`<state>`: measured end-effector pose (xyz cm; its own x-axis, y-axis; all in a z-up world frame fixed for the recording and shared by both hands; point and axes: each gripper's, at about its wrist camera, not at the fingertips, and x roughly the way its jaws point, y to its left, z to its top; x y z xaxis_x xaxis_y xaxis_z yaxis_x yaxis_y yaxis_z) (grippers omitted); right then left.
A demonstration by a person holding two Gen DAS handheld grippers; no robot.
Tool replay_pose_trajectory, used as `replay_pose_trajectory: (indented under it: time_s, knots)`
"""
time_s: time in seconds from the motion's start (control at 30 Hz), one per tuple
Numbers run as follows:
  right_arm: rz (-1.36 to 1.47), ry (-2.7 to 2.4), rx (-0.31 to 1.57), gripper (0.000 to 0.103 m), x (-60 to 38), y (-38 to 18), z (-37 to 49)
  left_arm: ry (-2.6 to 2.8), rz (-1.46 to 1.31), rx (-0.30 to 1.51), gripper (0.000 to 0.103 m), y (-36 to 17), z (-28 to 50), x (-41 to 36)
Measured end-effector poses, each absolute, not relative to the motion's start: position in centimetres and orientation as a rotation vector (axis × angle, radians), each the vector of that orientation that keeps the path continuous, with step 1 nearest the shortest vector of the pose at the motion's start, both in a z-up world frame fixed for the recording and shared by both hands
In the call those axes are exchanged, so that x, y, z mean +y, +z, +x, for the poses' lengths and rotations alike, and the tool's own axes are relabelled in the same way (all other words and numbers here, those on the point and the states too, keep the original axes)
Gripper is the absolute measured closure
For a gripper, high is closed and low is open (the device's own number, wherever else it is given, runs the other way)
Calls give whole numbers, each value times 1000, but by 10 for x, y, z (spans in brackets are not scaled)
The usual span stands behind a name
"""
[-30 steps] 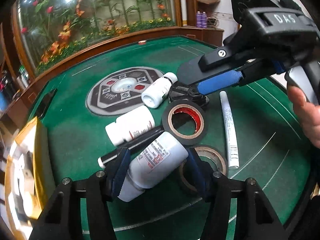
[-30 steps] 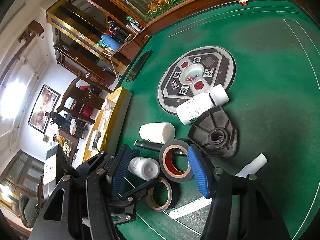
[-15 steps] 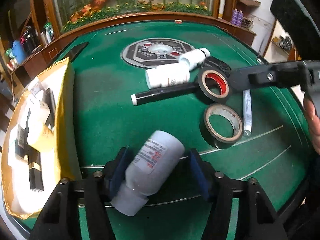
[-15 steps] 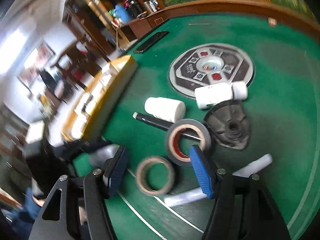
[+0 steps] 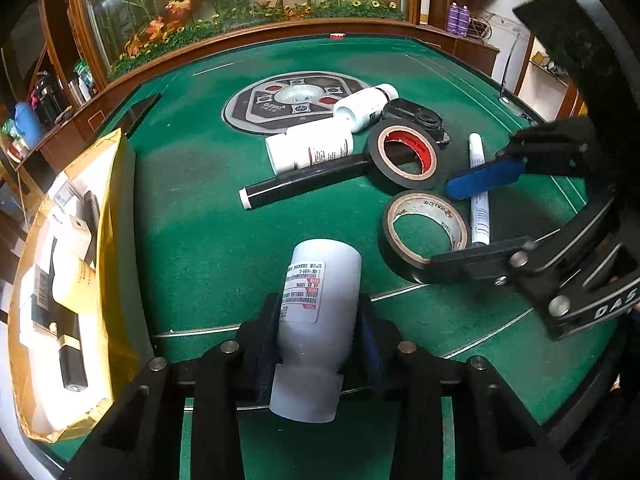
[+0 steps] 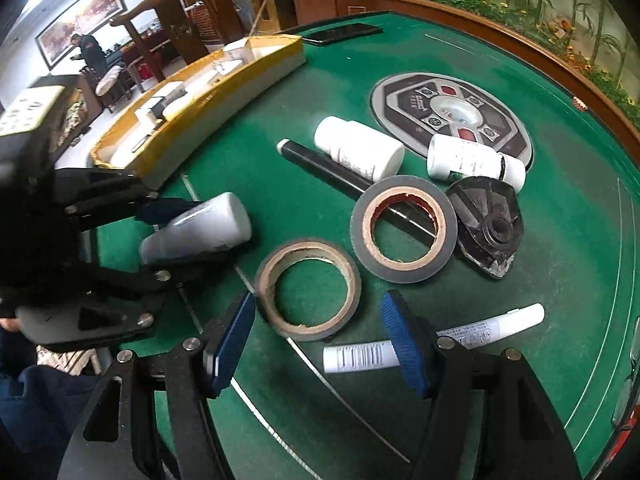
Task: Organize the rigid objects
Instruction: 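Grasp a white pill bottle with the left tool, then grasp the brown tape roll with the right tool while the left tool holds the bottle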
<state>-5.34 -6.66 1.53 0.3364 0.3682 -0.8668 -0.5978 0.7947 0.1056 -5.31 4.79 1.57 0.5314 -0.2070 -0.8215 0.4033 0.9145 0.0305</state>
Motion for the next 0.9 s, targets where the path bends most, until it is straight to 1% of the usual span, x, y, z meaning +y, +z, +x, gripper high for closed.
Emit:
replay_pose_trajectory:
  time_s: [0.13, 0.17, 0.47, 0.7, 0.9]
  knots:
    - [-235, 638, 1030, 38, -61, 11, -54, -376, 203, 941, 63, 14, -51, 50]
    - [-238, 640, 1028, 44, -59, 9, -55, -378, 197, 942, 62, 14, -50, 51]
    - [-153, 651, 986, 44, -66, 21, -54, -370, 173, 916, 64, 14, -52, 51]
    - [-54, 646, 958, 44, -80, 32, -46, -392, 79, 856, 64, 31, -54, 60]
    - [5, 632, 956, 44, -88, 34, -39, -394, 62, 859, 64, 35, -54, 61]
